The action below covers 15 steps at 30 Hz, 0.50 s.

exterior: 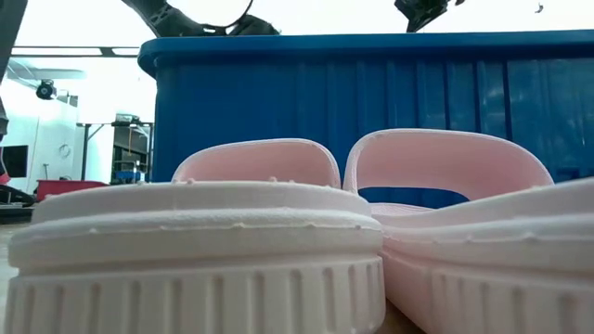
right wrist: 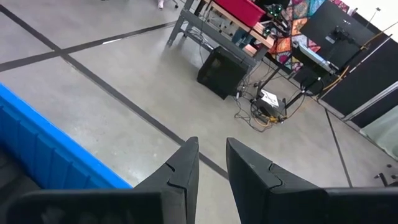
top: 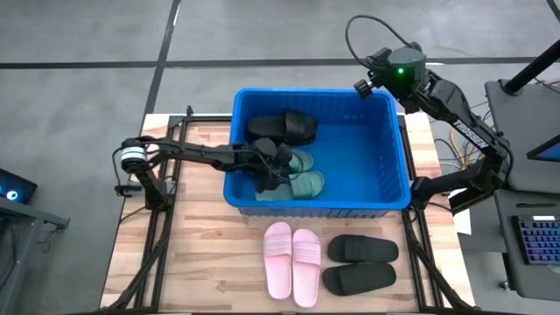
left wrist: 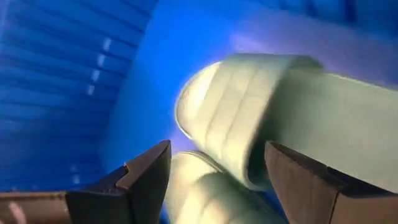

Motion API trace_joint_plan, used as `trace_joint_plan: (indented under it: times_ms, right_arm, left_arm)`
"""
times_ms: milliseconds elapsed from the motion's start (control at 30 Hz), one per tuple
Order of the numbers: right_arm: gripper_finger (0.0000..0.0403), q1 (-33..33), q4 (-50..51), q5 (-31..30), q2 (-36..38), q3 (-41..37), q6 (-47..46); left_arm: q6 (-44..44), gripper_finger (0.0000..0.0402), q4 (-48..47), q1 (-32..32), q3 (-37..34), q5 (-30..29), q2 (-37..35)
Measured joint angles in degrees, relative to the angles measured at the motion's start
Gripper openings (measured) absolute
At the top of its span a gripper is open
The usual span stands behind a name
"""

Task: Pick and place slides into bin
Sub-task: Put the green slipper into the blue bin

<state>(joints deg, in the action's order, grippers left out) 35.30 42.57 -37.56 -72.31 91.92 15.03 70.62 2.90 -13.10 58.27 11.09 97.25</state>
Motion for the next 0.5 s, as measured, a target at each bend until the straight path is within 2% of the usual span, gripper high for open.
trace_joint_plan:
  times_ms: [67, 133, 367, 500]
  right_arm:
    - [0.0073, 0.0, 0.0, 0.0, -0.3, 0.0, 0.0]
    - [0.0073, 0.0, 0.0, 0.0, -0.4, 0.0, 0.0]
    - [0.0073, 0.4, -0.1, 0.0, -0.6, 0.0, 0.0]
    - [0.0073, 0.6, -0.1, 0.0, -0.6, 0.0, 0.3]
  left_arm:
    - [-1.8, 0.0244, 2.1, 0.0, -0.1, -3.3, 0.5]
    - [-2.1, 0.0244, 4.0, 0.0, 0.9, -3.6, 1.1]
    - [5.0, 0.0244, 0.1, 0.2, 1.0, -2.7, 3.3]
    - [5.8, 0.0241, -0.9, 0.2, 0.9, -2.6, 2.9]
